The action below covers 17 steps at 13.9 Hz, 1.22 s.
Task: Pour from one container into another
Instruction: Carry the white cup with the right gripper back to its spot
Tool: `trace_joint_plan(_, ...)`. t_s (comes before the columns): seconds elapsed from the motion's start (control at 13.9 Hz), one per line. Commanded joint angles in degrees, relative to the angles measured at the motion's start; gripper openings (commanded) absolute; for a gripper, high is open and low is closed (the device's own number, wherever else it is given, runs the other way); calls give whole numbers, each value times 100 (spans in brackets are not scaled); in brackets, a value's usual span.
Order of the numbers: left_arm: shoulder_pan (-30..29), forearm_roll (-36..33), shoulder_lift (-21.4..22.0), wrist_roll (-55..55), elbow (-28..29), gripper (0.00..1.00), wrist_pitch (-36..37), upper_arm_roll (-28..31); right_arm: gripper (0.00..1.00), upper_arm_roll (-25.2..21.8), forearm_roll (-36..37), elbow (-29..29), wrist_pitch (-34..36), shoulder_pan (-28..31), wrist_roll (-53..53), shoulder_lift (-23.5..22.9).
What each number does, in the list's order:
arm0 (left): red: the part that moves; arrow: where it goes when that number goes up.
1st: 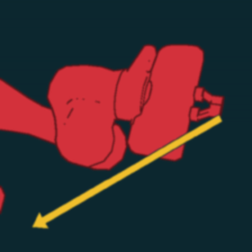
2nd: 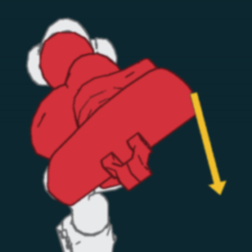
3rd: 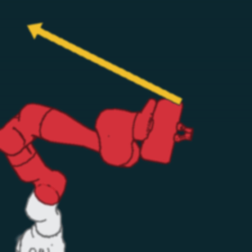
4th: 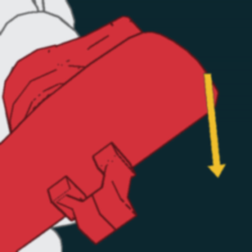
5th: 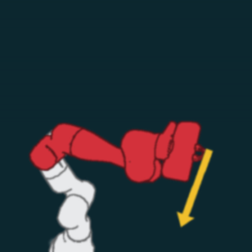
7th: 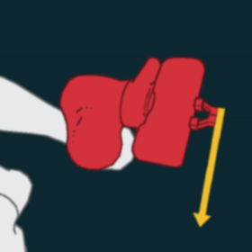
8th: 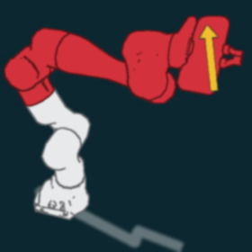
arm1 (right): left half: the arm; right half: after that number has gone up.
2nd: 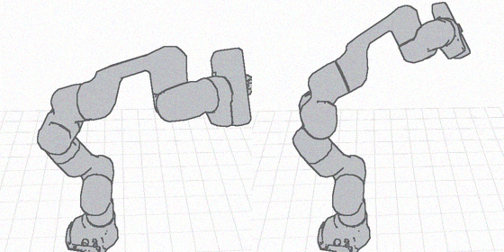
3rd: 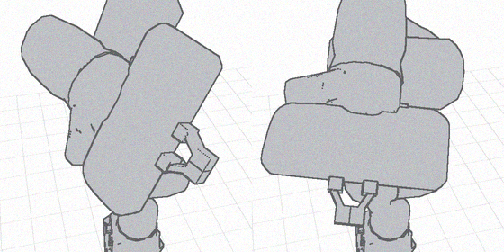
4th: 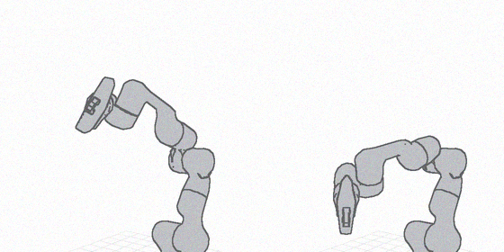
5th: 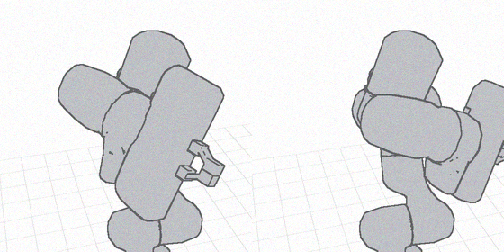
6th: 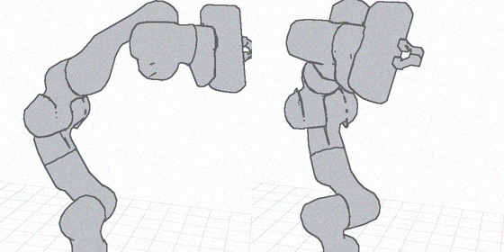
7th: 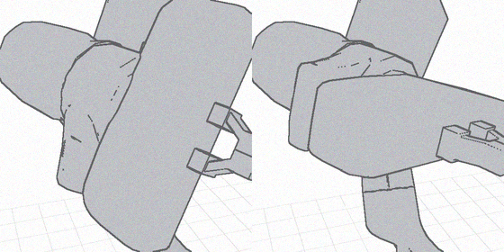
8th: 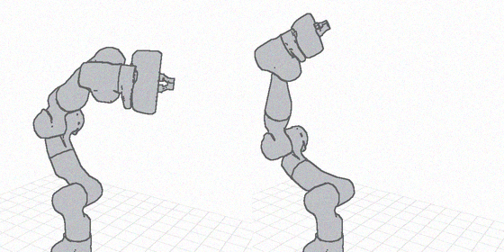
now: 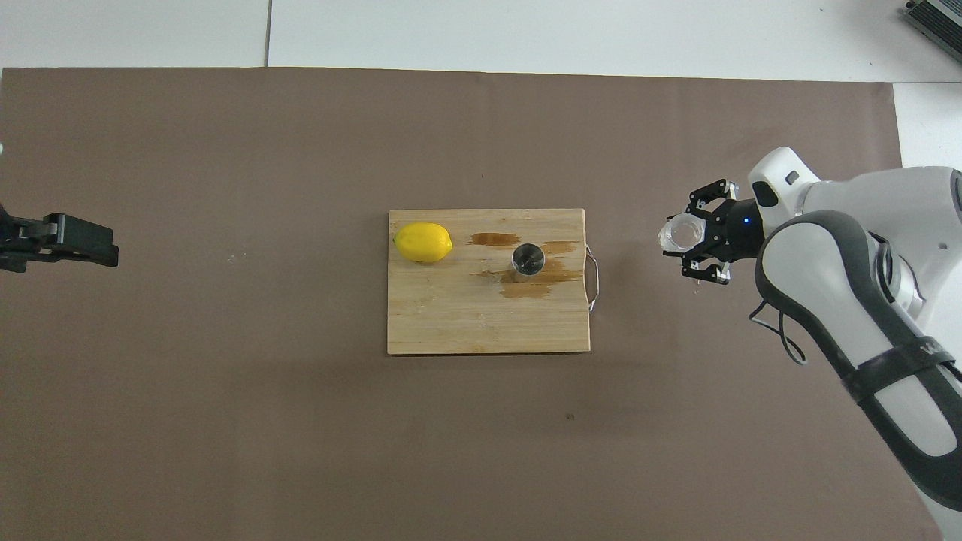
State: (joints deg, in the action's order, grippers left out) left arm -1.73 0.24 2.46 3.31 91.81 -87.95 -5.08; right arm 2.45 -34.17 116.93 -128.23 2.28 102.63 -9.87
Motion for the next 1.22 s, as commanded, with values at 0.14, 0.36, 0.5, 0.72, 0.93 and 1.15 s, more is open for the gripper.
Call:
trace_joint_plan(0.14, 15, 64, 158, -23, 153, 100, 32, 42, 41, 63, -414, 760, -236, 431, 977, 223)
trace_joint_plan(0.36, 15, 64, 158, -23, 153, 100, 32, 42, 40, 63, -870, 1112, -693, 501, 1565, 197)
trace_joint_plan(0.5, 15, 64, 158, -23, 153, 100, 32, 42, 40, 63, -1003, 1165, -782, 527, 1786, 100)
trace_joint_plan(0.72, 15, 64, 158, -23, 153, 100, 32, 42, 41, 54, -1248, 1165, -923, 536, 2243, -93)
trace_joint_plan(0.93, 15, 64, 158, -23, 153, 100, 32, 42, 41, 63, -1364, 1192, -993, 571, 2481, -207)
trace_joint_plan(1.15, 15, 64, 158, -23, 153, 100, 24, 42, 41, 63, -1671, 1183, -1090, 598, 2761, -383)
